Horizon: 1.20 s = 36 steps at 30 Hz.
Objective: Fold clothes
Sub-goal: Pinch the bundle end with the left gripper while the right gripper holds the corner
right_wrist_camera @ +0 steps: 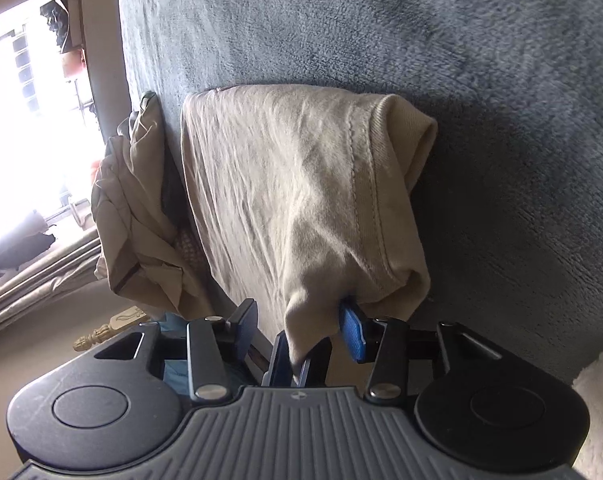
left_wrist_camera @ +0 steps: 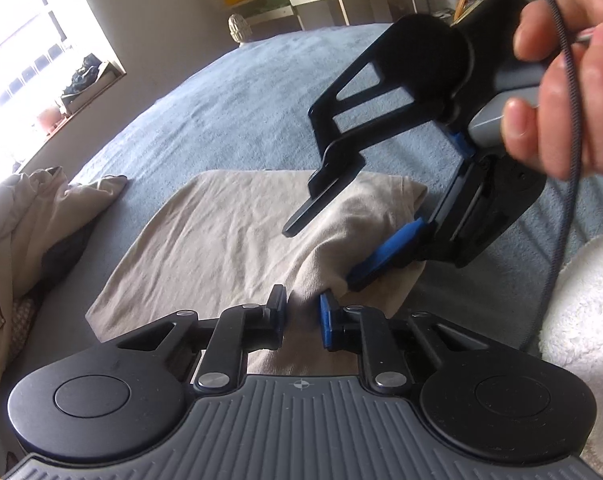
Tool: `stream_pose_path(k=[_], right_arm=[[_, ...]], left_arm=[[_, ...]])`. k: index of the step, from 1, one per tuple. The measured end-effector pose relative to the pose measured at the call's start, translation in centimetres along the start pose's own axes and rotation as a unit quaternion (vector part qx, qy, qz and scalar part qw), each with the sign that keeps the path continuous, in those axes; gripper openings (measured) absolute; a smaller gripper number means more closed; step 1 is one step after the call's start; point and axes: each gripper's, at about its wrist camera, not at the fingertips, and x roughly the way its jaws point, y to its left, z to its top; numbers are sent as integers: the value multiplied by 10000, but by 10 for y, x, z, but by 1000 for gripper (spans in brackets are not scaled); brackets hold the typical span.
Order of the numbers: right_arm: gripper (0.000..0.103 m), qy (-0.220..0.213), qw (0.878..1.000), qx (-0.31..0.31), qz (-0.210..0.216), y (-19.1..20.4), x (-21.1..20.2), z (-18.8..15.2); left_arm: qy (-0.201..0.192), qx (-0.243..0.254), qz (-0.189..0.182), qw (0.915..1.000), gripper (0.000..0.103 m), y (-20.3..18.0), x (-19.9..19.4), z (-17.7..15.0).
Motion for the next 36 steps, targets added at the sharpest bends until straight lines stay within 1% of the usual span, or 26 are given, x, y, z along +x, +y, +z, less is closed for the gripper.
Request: stream_pose_path(k=[5, 8, 10, 11, 13, 15, 18, 20, 23, 24, 26, 27, 31, 33, 36], right_arm=[[48, 5, 9994, 333, -34, -13, 5, 0], [49, -120, 9983, 510, 262, -23, 4, -1], [49, -235, 9972, 509, 485, -27, 2, -1], [48, -278, 9972, 442, 534, -28, 2, -2], [45, -297, 9976, 359, 507, -28, 3, -3], [44, -308, 9980, 284, 463, -28, 2, -4], [38, -315, 9986, 123, 400, -25, 0, -3], [35, -315, 9987, 38, 388, -23, -1, -3], [30, -301, 9984, -28, 469, -20, -2, -5], [29, -307, 9983, -75, 497, -19, -2, -5], [25, -316, 9979, -163, 547, -17, -2, -5], [25, -313, 9977, -194, 569, -17, -3, -5], [21, -278, 9963, -519, 621, -15, -3, -3], [21, -256, 9950, -756, 598, -12, -3, -3], [21, -174, 9952, -756, 598, -11, -3, -2]], left_arm=[[-41, -53, 2, 10000, 15, 1, -1, 0], [-60, -44, -28, 10000, 15, 2, -2, -1], [-40, -3, -49, 10000, 15, 1, -1, -3], [-32, 2, -57, 10000, 15, 1, -1, -4], [-18, -14, -82, 10000, 15, 1, -1, -4], [-19, -44, -128, 9999, 16, 3, -2, -3], [-52, -106, -203, 9997, 18, 7, -4, 0], [-91, -169, -269, 9995, 23, 11, -6, 1], [-135, -252, -314, 9991, 27, 15, -8, 4], [-148, -289, -356, 9988, 28, 17, -8, 5], [-171, -378, -481, 9980, 34, 20, -7, 6], [-157, -434, -530, 9975, 35, 22, -6, 7], [3, -679, -657, 9955, 36, 28, 4, 7], [105, -699, -634, 9955, 35, 29, 11, 6], [167, -738, -607, 9953, 35, 30, 17, 4]])
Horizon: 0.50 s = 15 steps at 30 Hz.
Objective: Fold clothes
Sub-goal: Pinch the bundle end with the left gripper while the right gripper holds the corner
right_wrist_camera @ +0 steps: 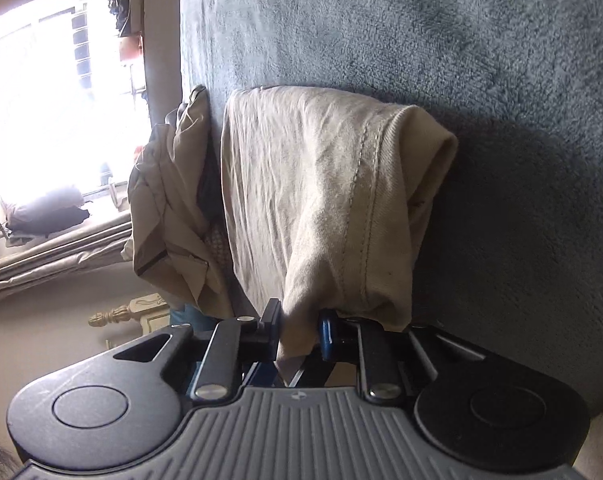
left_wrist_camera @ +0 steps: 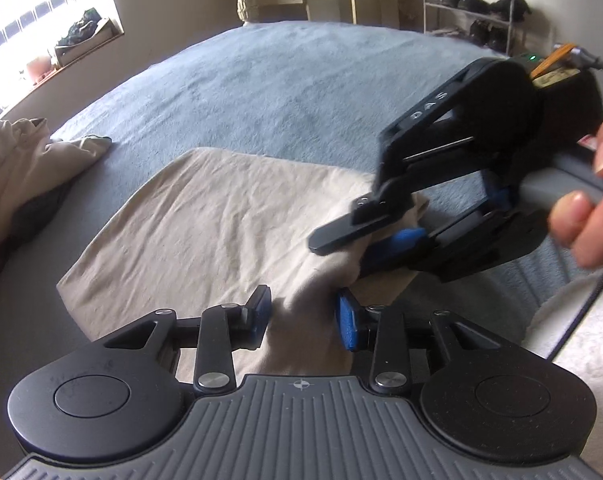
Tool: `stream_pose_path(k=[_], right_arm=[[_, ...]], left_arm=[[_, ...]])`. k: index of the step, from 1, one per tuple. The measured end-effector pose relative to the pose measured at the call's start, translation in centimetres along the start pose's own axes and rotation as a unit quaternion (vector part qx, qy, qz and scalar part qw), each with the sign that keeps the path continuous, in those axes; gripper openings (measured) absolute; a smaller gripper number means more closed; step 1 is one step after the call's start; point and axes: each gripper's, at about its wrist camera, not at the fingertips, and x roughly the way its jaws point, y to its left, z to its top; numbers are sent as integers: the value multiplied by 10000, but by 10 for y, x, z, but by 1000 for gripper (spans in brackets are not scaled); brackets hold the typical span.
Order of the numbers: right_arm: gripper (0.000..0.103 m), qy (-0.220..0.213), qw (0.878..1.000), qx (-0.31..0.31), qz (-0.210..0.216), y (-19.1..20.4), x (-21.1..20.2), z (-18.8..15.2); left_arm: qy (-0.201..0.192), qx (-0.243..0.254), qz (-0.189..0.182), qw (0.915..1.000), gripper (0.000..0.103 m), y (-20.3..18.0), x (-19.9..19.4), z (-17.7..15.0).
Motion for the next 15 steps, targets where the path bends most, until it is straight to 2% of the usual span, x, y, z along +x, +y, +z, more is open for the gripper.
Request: stream_pose_path(k=[5, 10, 15], right_arm=[[29, 56, 9998, 184, -55, -6, -13, 4], [38, 18, 9991, 412, 70, -10, -24, 0], [39, -10, 9997, -136, -181, 7, -41, -5]], left_arm=[[-20, -267, -68, 9996, 32, 6, -2, -1], [10, -278, -24, 9996, 32, 6, -1, -1], [43, -284, 43, 9996, 32, 6, 0, -2]])
